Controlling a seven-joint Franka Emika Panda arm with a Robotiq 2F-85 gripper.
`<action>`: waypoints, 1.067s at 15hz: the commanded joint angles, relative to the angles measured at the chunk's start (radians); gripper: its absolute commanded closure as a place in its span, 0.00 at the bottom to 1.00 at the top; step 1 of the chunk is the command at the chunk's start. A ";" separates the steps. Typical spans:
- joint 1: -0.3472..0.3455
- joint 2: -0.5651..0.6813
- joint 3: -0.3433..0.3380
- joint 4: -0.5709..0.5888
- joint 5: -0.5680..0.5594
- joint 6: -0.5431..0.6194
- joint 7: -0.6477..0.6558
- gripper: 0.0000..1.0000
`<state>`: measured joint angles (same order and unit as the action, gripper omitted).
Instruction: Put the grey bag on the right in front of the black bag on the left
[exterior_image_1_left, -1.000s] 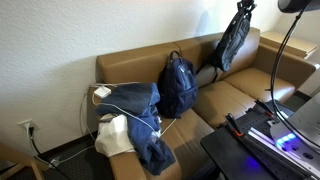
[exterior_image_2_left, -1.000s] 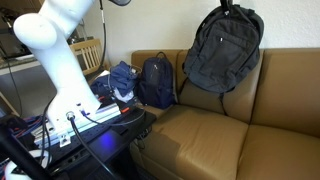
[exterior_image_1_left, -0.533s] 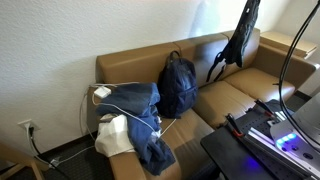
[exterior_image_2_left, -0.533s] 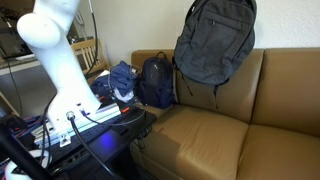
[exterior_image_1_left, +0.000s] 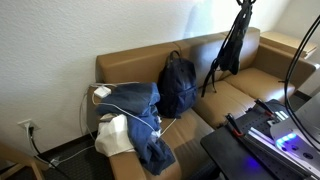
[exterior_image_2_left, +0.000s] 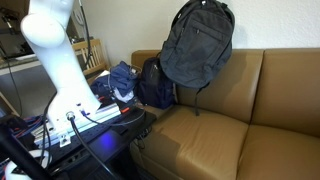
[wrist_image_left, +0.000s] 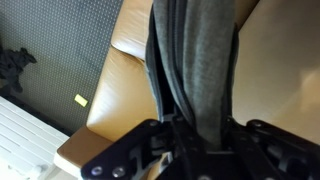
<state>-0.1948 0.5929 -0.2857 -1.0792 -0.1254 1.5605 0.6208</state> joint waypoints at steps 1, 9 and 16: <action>0.012 0.035 -0.009 0.017 -0.027 -0.014 0.020 0.95; 0.198 -0.012 0.062 -0.326 -0.192 0.105 -0.068 0.95; 0.357 -0.139 0.145 -0.679 -0.291 0.207 -0.008 0.95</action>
<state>0.1212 0.5870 -0.1666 -1.5714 -0.3657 1.7113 0.5930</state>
